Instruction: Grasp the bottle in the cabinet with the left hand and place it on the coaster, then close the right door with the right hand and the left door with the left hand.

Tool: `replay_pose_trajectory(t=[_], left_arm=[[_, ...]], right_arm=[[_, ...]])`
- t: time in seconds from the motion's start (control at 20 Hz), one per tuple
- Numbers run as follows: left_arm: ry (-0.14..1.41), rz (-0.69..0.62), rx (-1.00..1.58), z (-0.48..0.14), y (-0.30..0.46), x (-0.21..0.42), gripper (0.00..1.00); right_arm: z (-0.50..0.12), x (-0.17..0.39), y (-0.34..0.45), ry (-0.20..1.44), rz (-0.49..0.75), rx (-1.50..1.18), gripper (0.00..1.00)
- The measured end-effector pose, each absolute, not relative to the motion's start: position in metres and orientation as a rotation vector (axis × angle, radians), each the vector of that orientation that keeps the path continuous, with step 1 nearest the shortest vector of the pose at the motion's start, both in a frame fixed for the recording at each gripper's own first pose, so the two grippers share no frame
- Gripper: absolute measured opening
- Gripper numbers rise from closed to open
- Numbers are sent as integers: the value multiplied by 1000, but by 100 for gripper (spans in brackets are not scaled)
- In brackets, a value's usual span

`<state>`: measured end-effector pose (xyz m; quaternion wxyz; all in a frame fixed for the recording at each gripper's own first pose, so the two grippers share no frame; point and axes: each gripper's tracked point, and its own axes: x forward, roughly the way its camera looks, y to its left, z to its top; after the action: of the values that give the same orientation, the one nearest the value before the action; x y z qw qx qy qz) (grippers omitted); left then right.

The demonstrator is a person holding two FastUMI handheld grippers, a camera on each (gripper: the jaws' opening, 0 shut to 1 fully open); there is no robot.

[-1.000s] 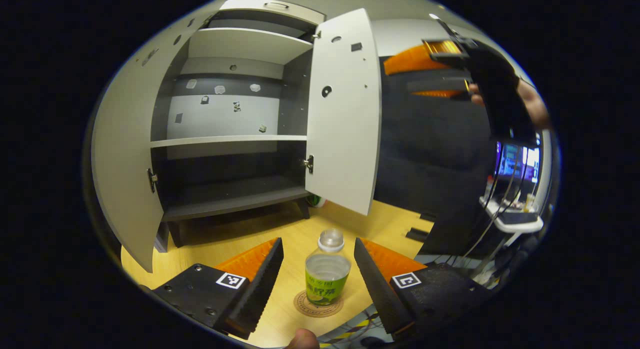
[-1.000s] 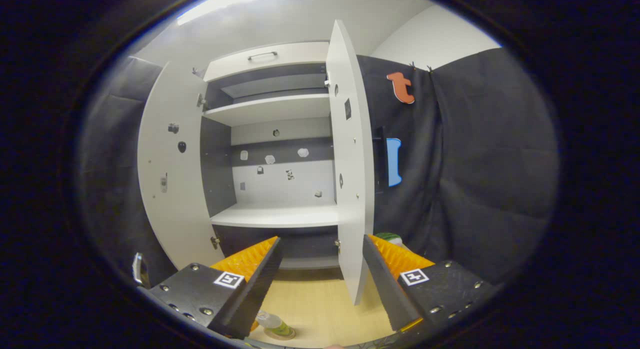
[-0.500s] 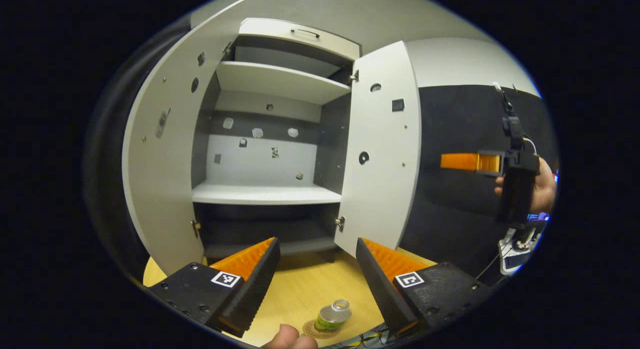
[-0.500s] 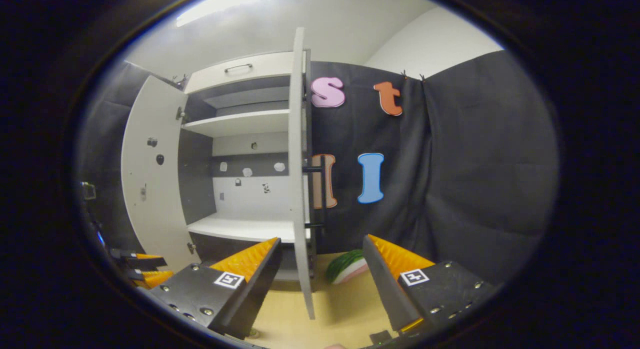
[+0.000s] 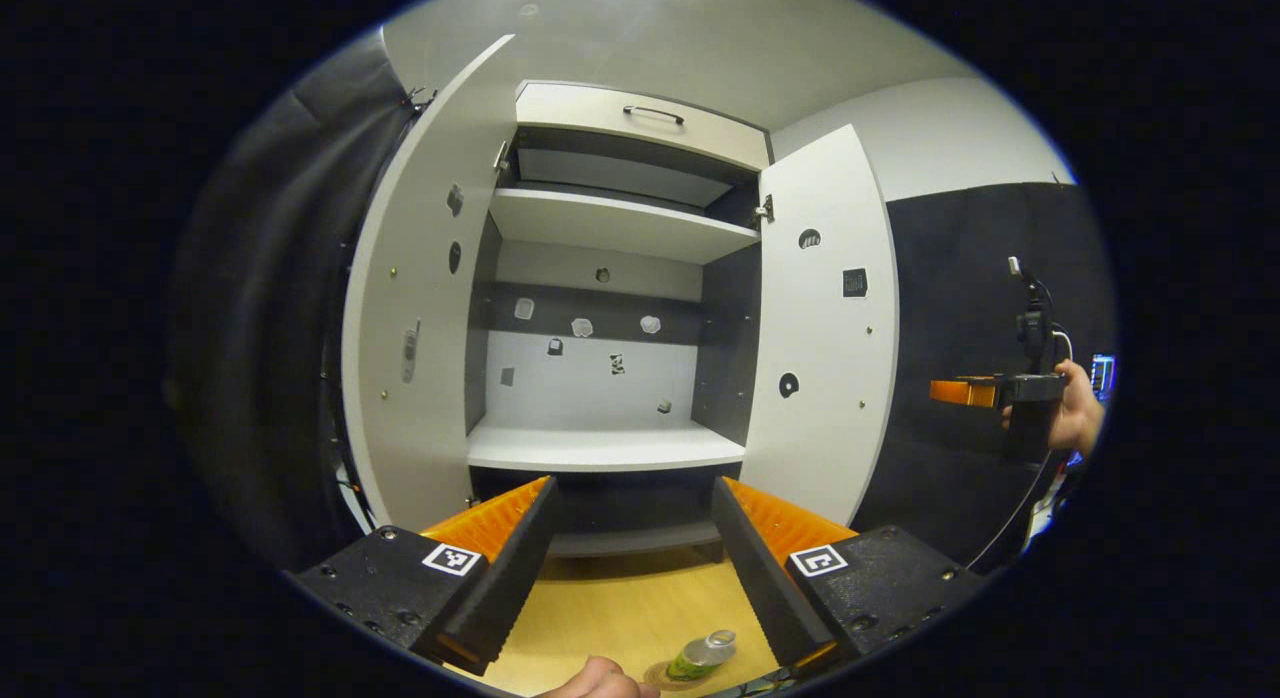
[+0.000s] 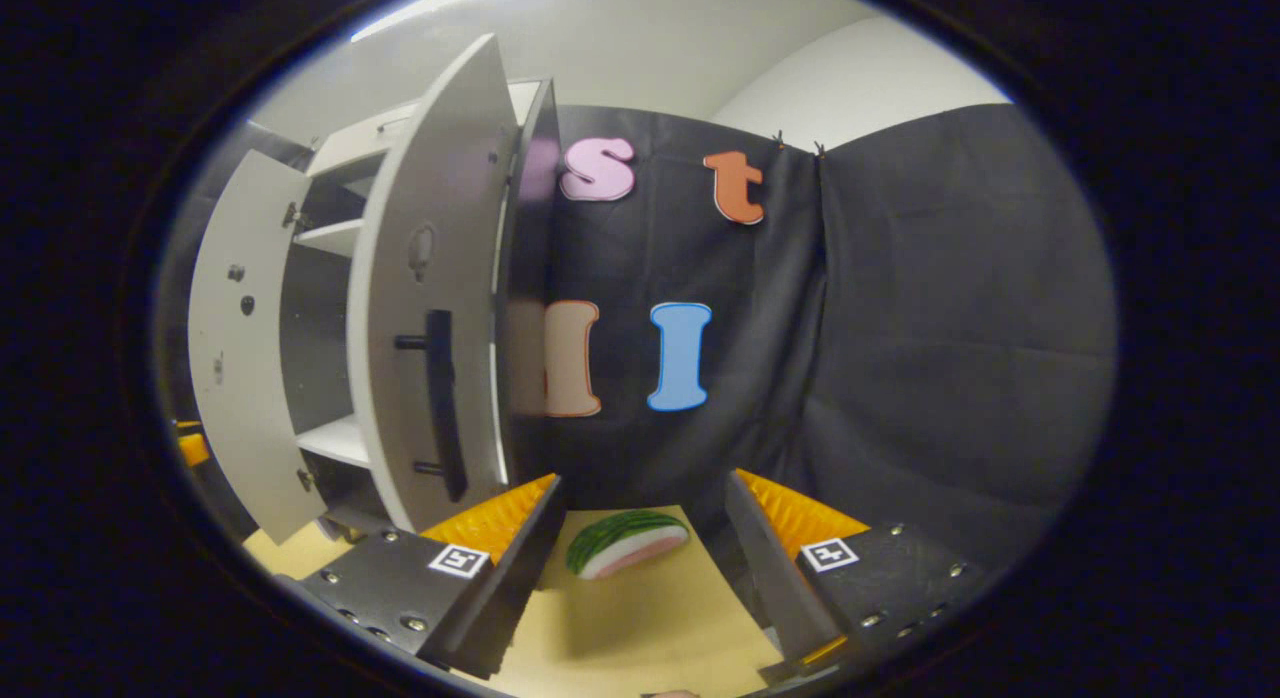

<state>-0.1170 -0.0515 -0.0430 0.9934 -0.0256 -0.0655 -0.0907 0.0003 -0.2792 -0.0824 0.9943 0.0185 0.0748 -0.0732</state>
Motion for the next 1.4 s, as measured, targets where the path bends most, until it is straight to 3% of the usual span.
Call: replay_pose_trajectory(t=[0.3, 0.45, 0.7, 0.75, 0.8, 1.4], left_arm=[[-108, -112, -10, -40, -39, -137, 96], [-116, -91, 2, -33, -32, -141, 93], [-110, -62, 42, -37, -23, -151, 96], [-107, -59, 46, -37, -24, -154, 96], [-102, -58, 46, -37, -25, -156, 96], [-123, -75, -21, -18, -36, -160, 96]], right_arm=[[-86, 39, -285, 168, -105, 33, 98], [-80, 53, -246, 142, -16, 48, 98], [-64, 67, -185, 91, 138, -5, 96], [-64, 65, -182, 95, 143, -8, 87], [-65, 66, -180, 102, 148, 3, 87], [-67, 69, -137, 128, 125, 71, 90]])
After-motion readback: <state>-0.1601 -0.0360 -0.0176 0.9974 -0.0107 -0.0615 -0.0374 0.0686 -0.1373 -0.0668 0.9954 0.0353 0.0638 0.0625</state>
